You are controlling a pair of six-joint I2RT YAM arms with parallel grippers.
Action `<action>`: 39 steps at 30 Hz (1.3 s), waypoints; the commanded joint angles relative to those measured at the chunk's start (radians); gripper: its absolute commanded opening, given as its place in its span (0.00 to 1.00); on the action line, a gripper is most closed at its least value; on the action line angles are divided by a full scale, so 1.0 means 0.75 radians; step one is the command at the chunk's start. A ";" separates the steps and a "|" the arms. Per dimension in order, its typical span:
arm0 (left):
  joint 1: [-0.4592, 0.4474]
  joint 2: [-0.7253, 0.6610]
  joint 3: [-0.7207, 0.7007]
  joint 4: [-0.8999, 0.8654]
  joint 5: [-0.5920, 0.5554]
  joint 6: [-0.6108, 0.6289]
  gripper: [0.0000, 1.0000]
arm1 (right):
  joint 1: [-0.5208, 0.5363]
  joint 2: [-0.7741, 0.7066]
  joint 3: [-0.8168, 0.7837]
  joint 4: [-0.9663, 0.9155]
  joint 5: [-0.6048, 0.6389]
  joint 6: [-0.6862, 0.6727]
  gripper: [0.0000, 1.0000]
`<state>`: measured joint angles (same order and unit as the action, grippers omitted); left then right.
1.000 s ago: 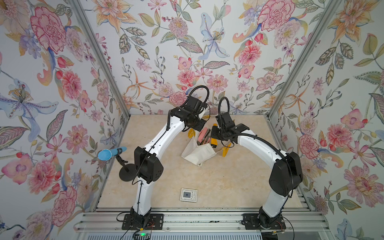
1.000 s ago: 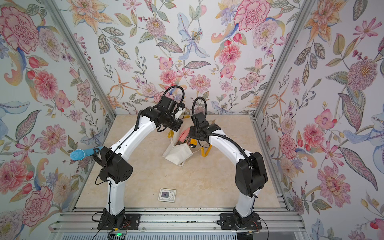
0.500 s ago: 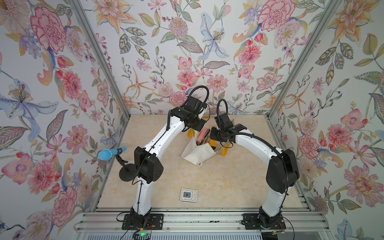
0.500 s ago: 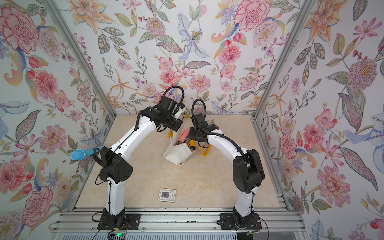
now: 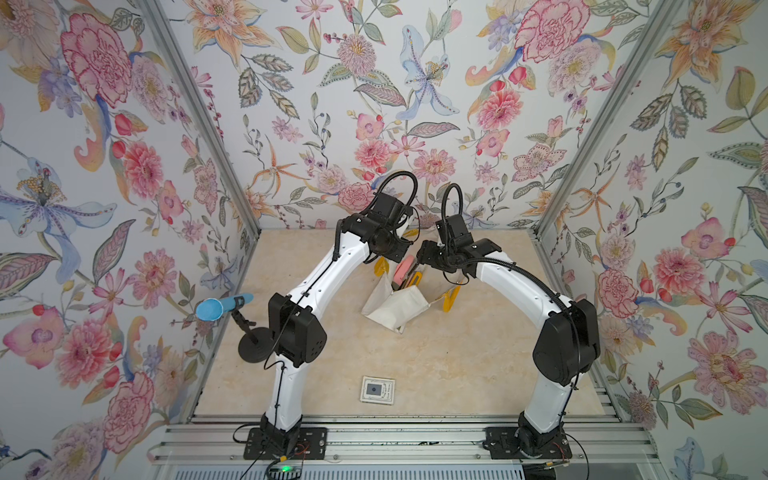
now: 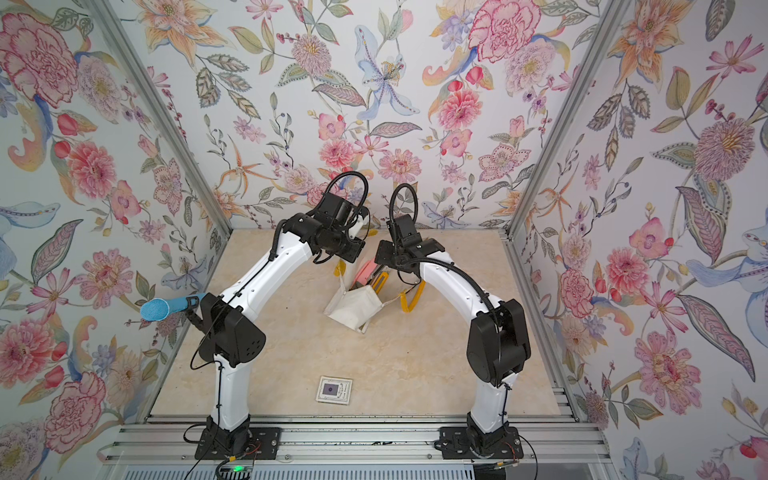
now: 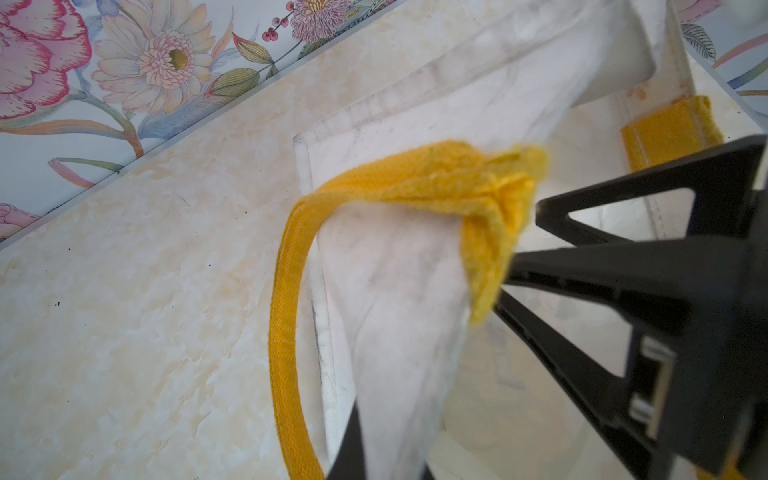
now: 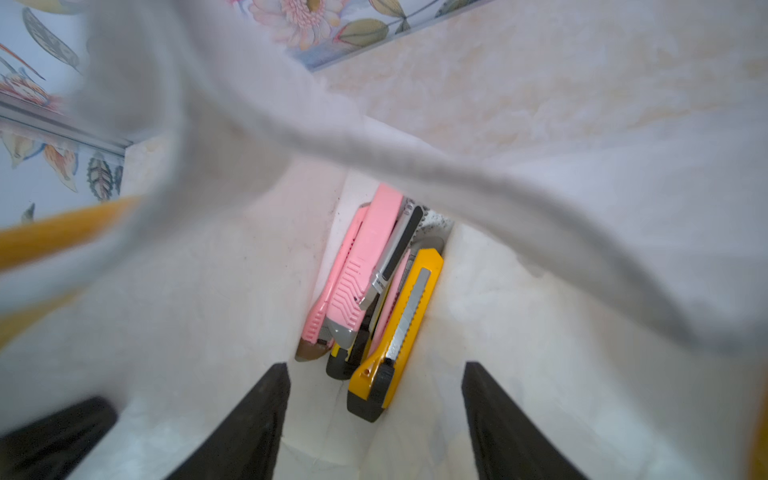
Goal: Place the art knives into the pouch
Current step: Place the utility knife in the pouch, then pick up the utility knife at the center of the board.
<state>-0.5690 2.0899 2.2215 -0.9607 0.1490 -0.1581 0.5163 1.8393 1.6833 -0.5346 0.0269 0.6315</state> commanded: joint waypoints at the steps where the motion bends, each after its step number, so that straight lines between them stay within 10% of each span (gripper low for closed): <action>1: -0.006 -0.022 0.060 0.062 -0.028 -0.021 0.00 | -0.002 -0.084 0.096 0.007 0.061 -0.052 0.72; 18: 0.049 -0.049 0.075 0.026 -0.177 0.006 0.00 | -0.317 -0.212 -0.115 -0.006 0.196 0.093 0.81; 39: 0.141 -0.214 -0.131 0.065 -0.278 -0.043 0.00 | -0.377 0.537 0.205 -0.197 -0.031 0.248 0.78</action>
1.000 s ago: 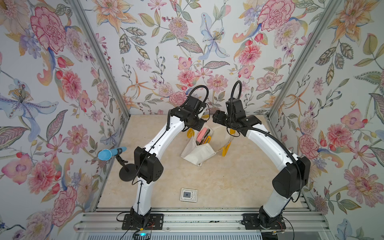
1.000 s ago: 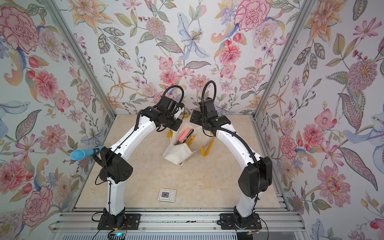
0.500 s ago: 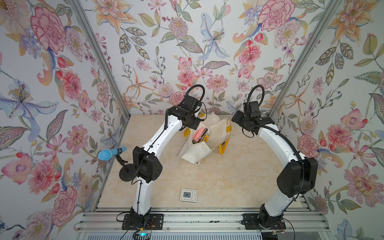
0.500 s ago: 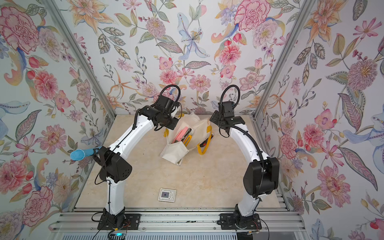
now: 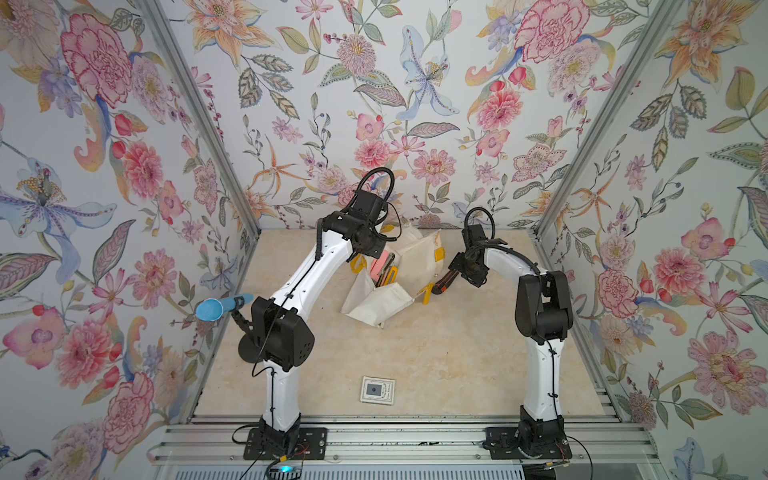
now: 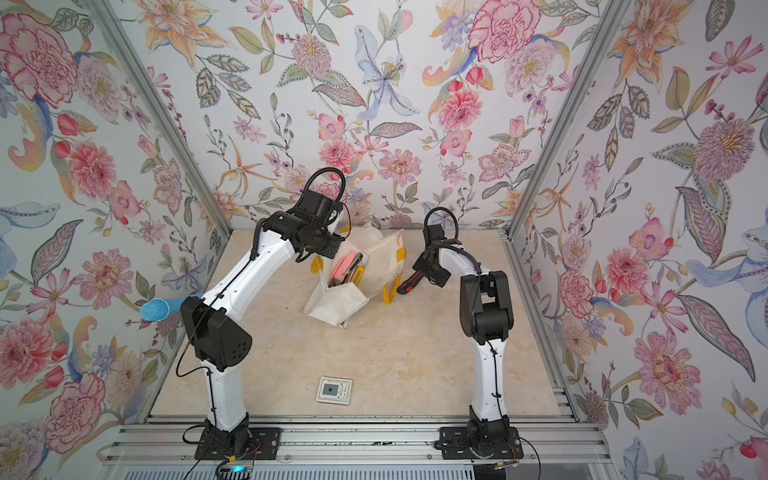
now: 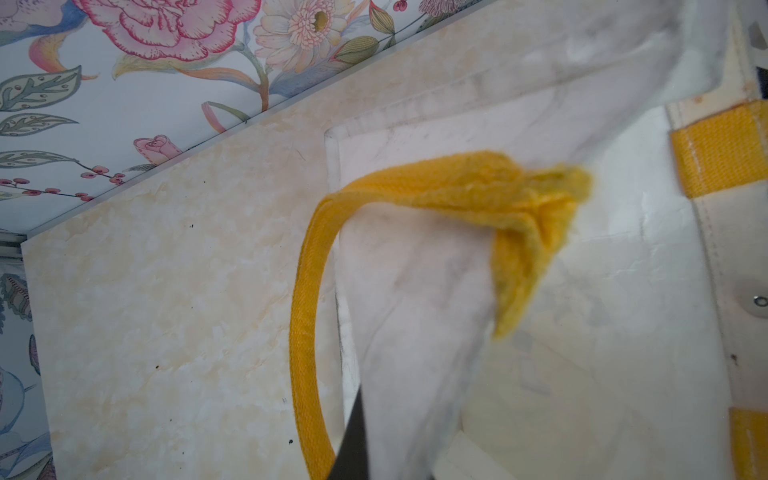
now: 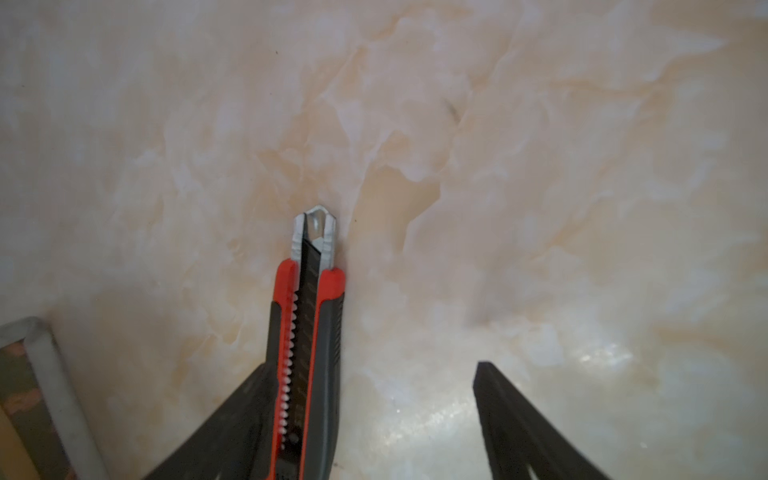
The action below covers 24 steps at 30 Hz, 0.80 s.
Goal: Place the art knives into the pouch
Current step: Pick up the utility knife at the center of the board.
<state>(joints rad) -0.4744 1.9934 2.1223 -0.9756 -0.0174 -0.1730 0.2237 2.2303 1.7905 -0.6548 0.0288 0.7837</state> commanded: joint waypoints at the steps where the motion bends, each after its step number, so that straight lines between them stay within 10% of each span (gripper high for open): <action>1: 0.017 -0.081 0.003 0.086 -0.058 -0.024 0.00 | 0.018 0.026 0.072 -0.037 -0.038 0.045 0.78; 24: 0.029 -0.028 0.060 0.060 -0.023 0.004 0.00 | 0.134 0.259 0.299 -0.310 0.076 0.028 0.78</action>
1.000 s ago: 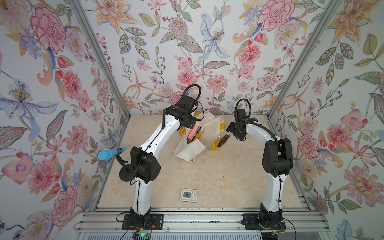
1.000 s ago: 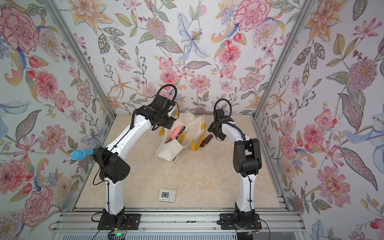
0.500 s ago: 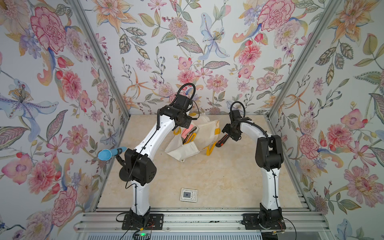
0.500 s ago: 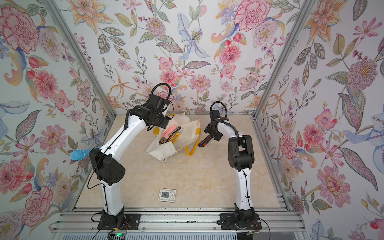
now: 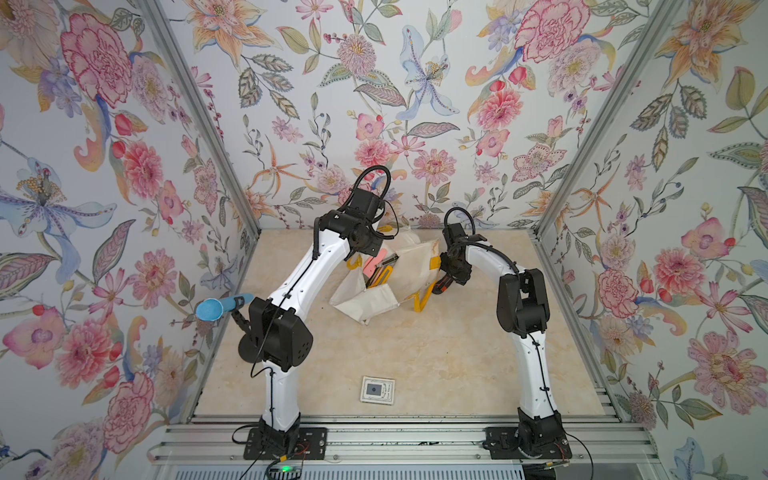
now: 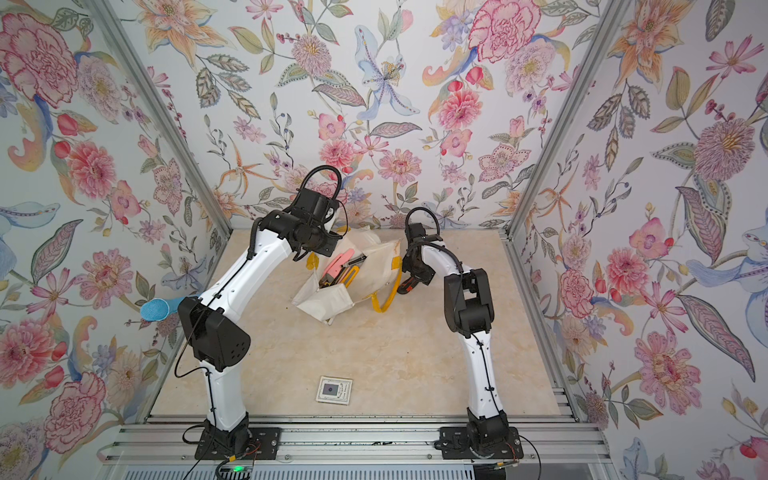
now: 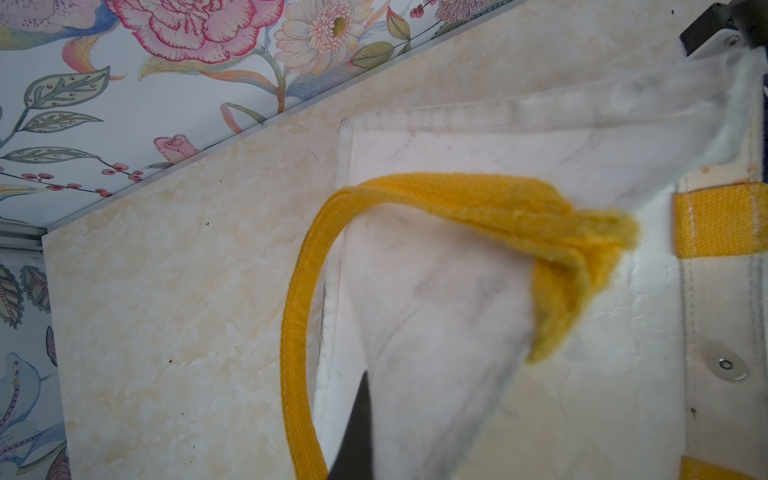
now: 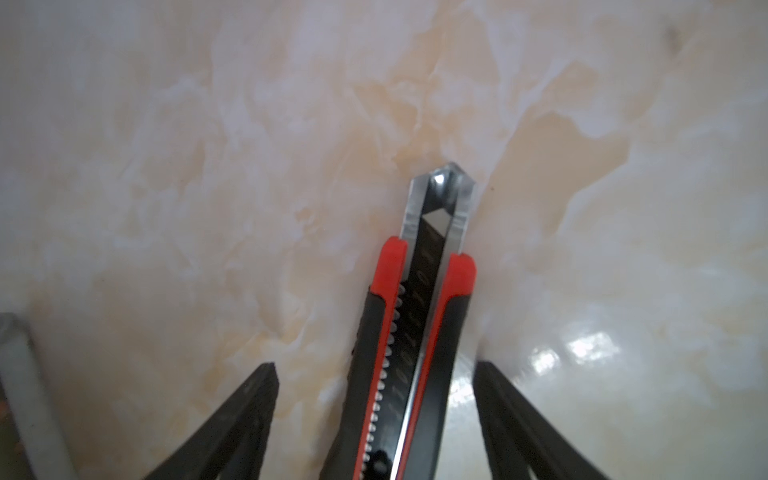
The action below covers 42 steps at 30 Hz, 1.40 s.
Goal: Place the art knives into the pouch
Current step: Pick up the utility knife at the center of the board.
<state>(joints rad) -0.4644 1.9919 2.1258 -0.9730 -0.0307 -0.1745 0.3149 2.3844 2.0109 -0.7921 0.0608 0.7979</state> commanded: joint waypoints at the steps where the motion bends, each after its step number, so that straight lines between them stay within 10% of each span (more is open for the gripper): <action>1: 0.016 -0.027 0.049 0.056 -0.005 0.006 0.00 | 0.022 0.054 -0.001 -0.135 0.039 0.010 0.78; 8: 0.016 -0.068 -0.022 0.092 0.002 0.002 0.00 | 0.046 0.055 -0.122 -0.157 0.046 0.016 0.75; 25: 0.016 -0.149 -0.131 0.123 0.020 0.002 0.00 | 0.067 -0.049 -0.295 -0.156 0.116 0.010 0.27; 42: 0.009 -0.103 -0.111 0.141 0.106 -0.004 0.00 | 0.073 -0.484 -0.010 -0.153 0.254 -0.126 0.25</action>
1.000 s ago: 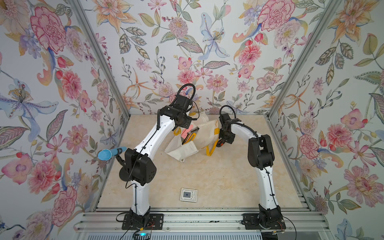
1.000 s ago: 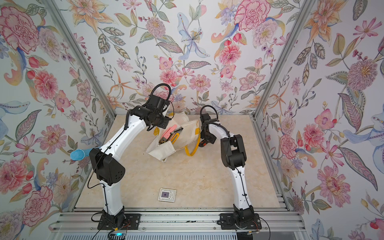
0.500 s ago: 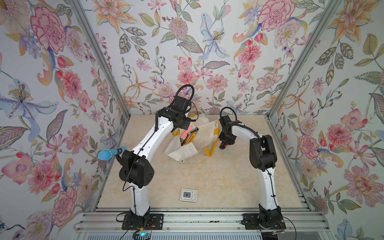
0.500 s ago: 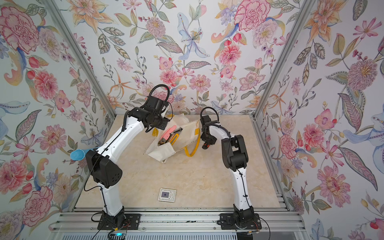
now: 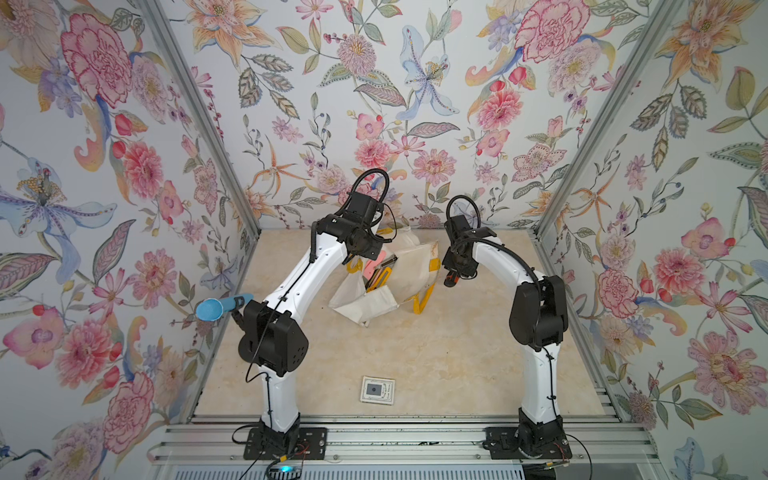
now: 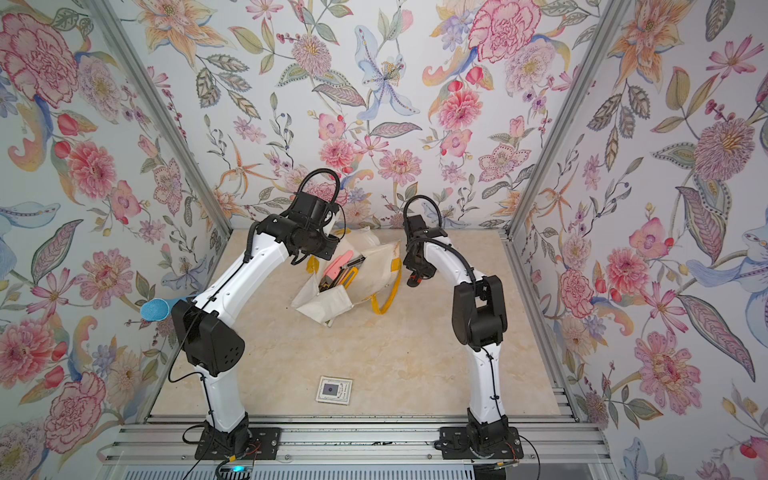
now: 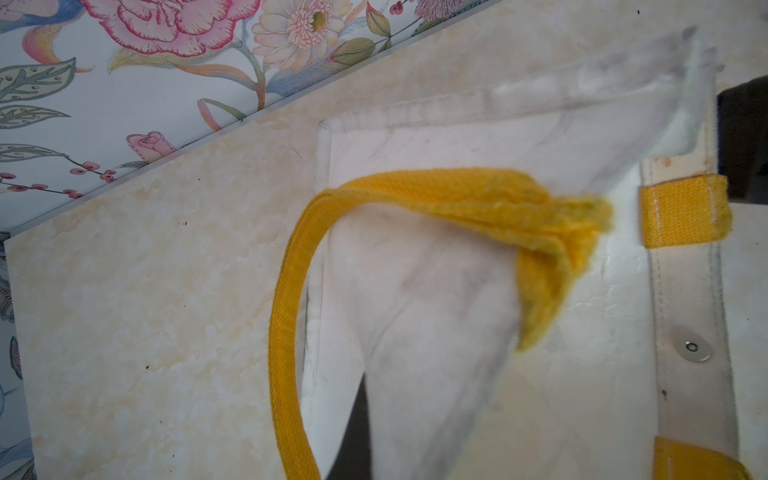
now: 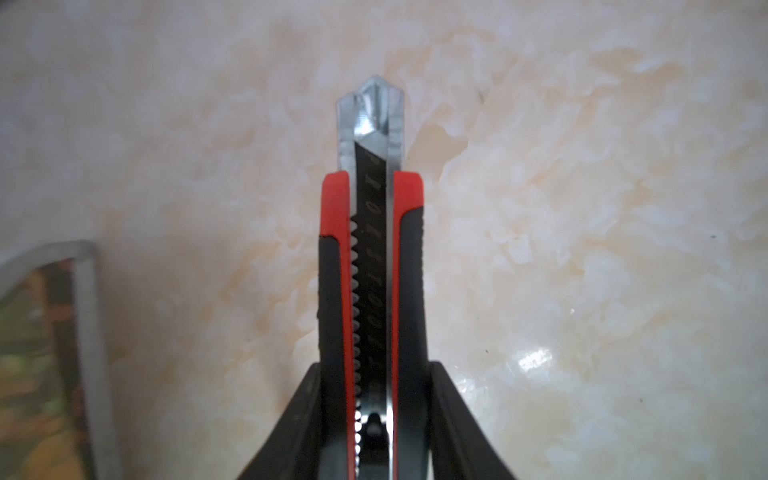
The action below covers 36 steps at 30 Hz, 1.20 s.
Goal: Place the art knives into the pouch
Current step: Pick up the utility knife at the center of the board, then place the utility knife in the pouch.
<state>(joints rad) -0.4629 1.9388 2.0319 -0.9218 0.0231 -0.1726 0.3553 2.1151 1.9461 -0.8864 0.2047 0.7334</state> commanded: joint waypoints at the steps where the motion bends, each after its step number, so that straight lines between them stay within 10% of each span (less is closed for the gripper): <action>1: 0.004 -0.031 0.010 0.076 0.037 -0.007 0.00 | 0.026 -0.144 0.094 -0.027 0.062 -0.049 0.25; 16: 0.001 0.011 0.049 0.072 0.084 0.007 0.00 | 0.237 -0.445 -0.169 0.451 -0.300 -0.113 0.26; 36: -0.003 -0.002 0.038 0.061 0.112 0.001 0.00 | 0.375 -0.251 -0.304 0.585 -0.548 -0.064 0.26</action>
<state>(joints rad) -0.4618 1.9598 2.0476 -0.9218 0.0872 -0.1722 0.6338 1.9015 1.7214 -0.4664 -0.1715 0.6704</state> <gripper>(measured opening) 0.049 0.379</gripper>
